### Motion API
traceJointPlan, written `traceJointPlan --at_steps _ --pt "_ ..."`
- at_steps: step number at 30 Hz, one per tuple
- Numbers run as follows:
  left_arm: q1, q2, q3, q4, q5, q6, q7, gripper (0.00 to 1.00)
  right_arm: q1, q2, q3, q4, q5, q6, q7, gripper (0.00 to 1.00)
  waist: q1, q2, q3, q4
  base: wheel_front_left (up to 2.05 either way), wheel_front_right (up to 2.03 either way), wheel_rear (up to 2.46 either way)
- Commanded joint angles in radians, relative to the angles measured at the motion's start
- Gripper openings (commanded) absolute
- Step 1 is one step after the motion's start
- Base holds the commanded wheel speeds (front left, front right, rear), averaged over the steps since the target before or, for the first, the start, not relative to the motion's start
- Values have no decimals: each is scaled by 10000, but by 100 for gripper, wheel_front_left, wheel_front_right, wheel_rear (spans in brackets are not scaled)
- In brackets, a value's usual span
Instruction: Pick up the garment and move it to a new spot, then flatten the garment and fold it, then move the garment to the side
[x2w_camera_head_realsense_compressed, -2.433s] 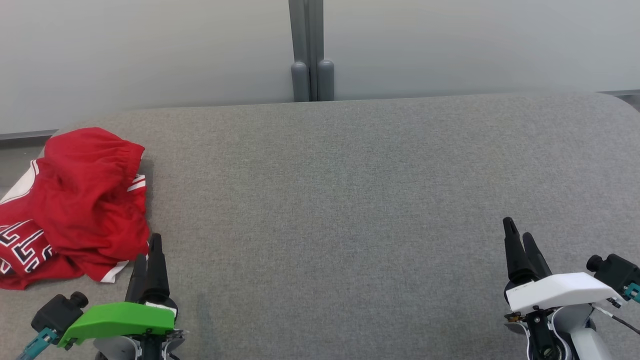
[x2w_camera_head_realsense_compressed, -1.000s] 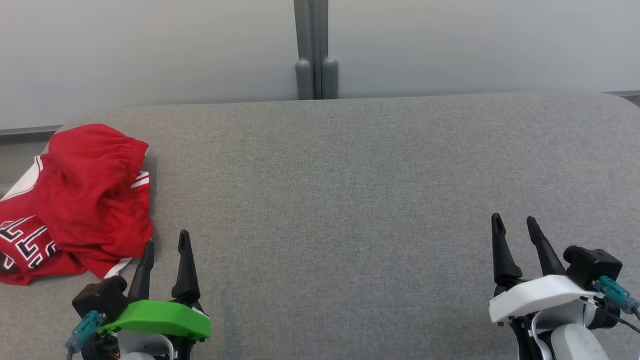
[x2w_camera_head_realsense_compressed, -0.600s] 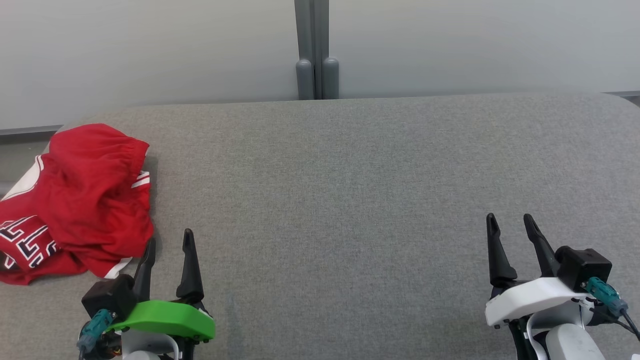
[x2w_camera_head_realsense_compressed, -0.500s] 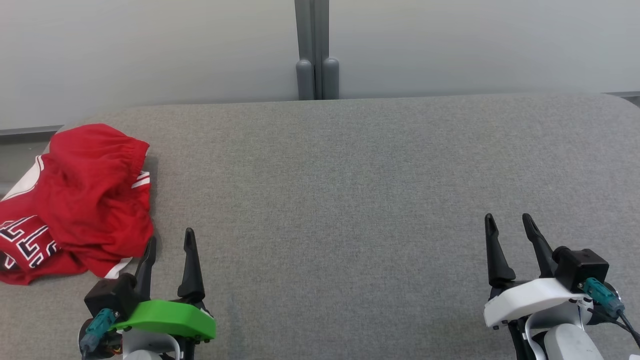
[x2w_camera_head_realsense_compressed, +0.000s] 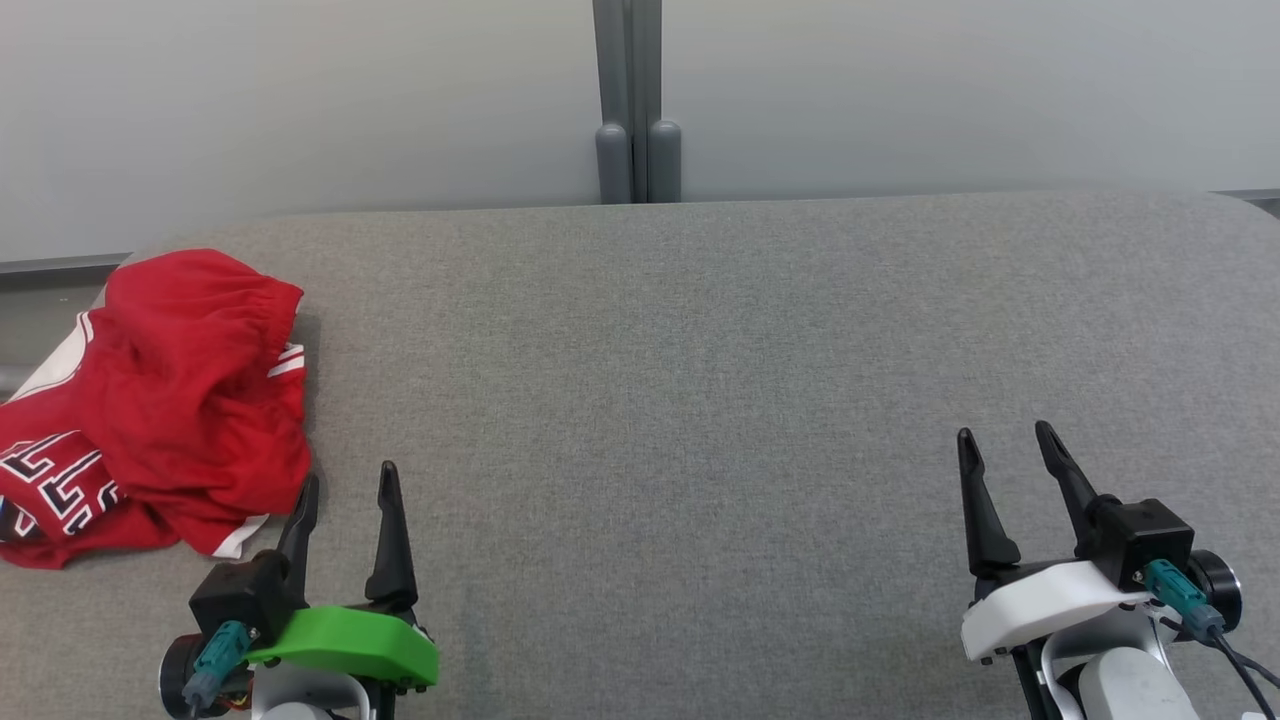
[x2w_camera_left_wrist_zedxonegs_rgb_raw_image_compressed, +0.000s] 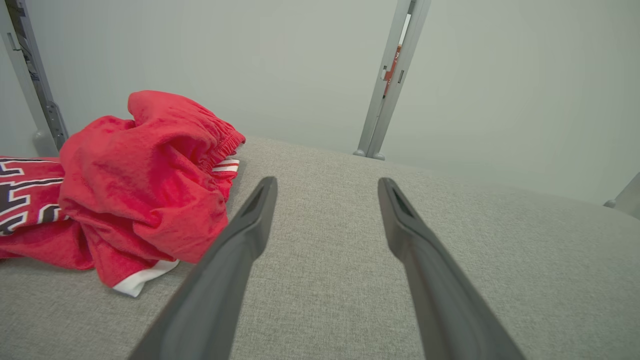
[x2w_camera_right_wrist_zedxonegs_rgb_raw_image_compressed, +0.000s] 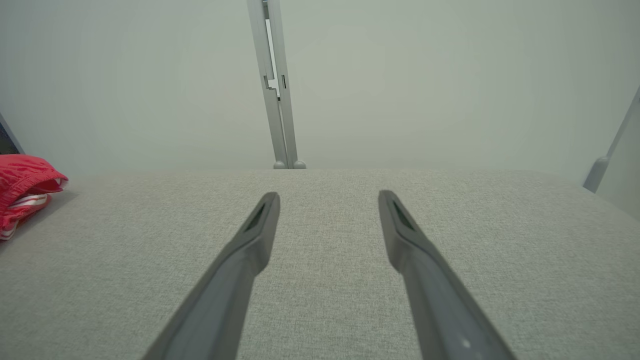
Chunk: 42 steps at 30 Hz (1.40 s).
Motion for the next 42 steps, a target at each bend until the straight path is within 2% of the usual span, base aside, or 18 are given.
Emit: traceJointPlan --at_steps 1,7,26,33,42 --pt "-95 73 -6 5 141 43 -93 100 76 -47 27 -57 -242 0 -94 100 0 0 3 8 0 0 0" --pt "-78 76 -10 23 408 66 -203 100 85 -48 68 -57 -582 1 -196 100 0 0 12 24 0 0 0" --pt "-147 75 -45 101 238 90 -168 100 150 -44 -66 -17 -388 1 -175 100 0 0 20 200 0 0 0" --pt "-120 74 -86 63 185 105 -166 100 234 -43 -99 -86 -202 1 -175 100 0 0 27 958 0 0 0" --pt "-71 73 61 106 312 108 -166 100 295 -44 -43 -122 -112 -1 -175 100 0 0 16 2689 0 0 0"
